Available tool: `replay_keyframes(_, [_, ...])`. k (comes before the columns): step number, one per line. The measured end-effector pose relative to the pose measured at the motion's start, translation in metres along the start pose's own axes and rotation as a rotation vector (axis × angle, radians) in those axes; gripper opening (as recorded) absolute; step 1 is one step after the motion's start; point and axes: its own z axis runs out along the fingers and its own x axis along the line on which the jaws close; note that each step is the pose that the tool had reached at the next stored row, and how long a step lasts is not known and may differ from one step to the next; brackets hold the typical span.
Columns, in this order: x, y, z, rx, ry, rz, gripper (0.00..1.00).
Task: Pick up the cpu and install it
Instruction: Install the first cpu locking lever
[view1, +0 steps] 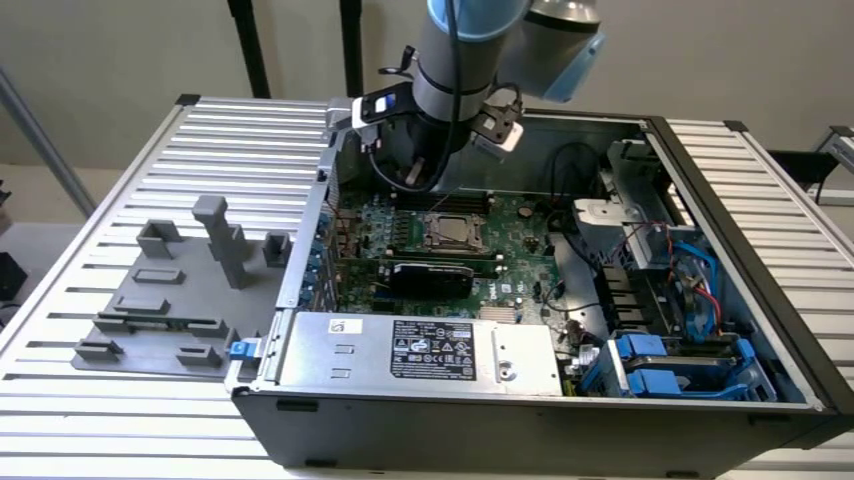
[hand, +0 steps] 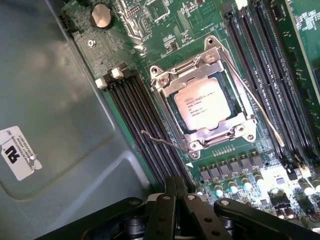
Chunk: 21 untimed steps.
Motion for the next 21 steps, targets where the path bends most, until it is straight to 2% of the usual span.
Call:
replay_keyframes(1, [0.0, 0.0001, 0.0003, -0.0065, -0.0076, 0.0, 0.11])
replay_keyframes(3, [0.0, 0.0002, 0.0011, -0.0203, -0.0272, 0.002, 0.11])
replay_keyframes(5, [0.001, 0.0002, 0.0024, -0.0303, -0.0435, 0.003, 0.11])
replay_keyframes(7, [0.001, 0.0002, 0.0045, -0.0374, -0.0568, 0.005, 0.11])
replay_keyframes(8, [0.002, 0.0005, 0.0061, -0.0392, -0.0601, 0.005, 0.11])
replay_keyframes(11, [0.003, 0.0022, 0.0113, -0.0409, -0.0636, 0.005, 0.11])
replay_keyframes(15, [0.004, 0.0052, 0.0178, -0.041, -0.0634, 0.005, 0.11])
replay_keyframes(21, [0.007, 0.0037, 0.0216, -0.041, -0.0636, 0.005, 0.11])
